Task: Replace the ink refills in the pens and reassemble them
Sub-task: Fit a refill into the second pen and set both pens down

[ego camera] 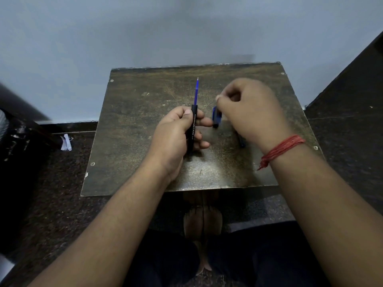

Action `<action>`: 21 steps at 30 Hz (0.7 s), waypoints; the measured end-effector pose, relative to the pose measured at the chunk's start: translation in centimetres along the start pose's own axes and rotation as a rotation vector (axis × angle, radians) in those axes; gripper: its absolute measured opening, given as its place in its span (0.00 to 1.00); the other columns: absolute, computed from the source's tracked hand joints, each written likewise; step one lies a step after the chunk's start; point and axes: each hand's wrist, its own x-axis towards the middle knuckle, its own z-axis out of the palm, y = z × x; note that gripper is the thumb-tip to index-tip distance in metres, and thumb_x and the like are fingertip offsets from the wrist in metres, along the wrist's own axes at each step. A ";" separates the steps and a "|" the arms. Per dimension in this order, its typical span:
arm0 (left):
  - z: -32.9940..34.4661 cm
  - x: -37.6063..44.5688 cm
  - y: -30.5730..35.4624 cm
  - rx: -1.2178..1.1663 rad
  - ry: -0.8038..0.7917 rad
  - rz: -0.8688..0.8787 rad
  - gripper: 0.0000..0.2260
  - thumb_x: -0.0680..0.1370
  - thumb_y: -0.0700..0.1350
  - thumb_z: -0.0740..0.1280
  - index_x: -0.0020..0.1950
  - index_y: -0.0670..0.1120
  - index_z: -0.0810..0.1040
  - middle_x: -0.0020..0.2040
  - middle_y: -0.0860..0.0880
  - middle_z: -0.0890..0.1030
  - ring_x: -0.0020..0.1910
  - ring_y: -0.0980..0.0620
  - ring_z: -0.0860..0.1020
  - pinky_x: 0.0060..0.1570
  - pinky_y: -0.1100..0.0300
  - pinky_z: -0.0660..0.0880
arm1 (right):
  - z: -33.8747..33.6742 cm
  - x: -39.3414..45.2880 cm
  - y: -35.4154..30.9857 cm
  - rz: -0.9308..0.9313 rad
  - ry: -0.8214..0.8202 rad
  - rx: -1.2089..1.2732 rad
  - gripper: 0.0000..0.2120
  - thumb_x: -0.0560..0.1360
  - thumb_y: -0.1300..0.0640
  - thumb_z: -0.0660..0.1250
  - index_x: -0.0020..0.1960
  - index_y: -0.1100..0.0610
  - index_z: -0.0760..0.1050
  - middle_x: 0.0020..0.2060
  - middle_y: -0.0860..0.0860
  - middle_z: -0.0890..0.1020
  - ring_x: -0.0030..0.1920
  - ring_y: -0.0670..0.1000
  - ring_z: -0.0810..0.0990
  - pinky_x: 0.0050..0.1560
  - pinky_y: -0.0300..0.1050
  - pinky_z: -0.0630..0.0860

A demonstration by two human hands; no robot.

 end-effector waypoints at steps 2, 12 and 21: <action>0.0 0.0 0.0 0.024 -0.010 0.001 0.11 0.85 0.43 0.56 0.49 0.43 0.76 0.41 0.45 0.84 0.28 0.55 0.72 0.30 0.57 0.76 | -0.1 0.5 0.6 0.027 0.112 0.217 0.05 0.76 0.53 0.67 0.42 0.51 0.79 0.35 0.45 0.82 0.35 0.41 0.78 0.35 0.36 0.72; 0.7 -0.6 -0.3 0.128 -0.114 -0.003 0.11 0.85 0.43 0.56 0.50 0.40 0.75 0.41 0.44 0.82 0.25 0.55 0.64 0.26 0.58 0.74 | 0.3 1.7 1.9 0.208 0.258 0.867 0.08 0.77 0.59 0.67 0.40 0.52 0.80 0.34 0.47 0.83 0.35 0.43 0.79 0.36 0.37 0.73; 0.6 -0.5 -0.5 0.146 -0.147 -0.011 0.11 0.85 0.43 0.56 0.52 0.39 0.75 0.41 0.44 0.82 0.24 0.56 0.64 0.27 0.57 0.75 | 0.3 1.8 2.0 0.145 0.271 0.742 0.07 0.77 0.57 0.67 0.41 0.51 0.81 0.36 0.48 0.85 0.40 0.46 0.82 0.44 0.45 0.80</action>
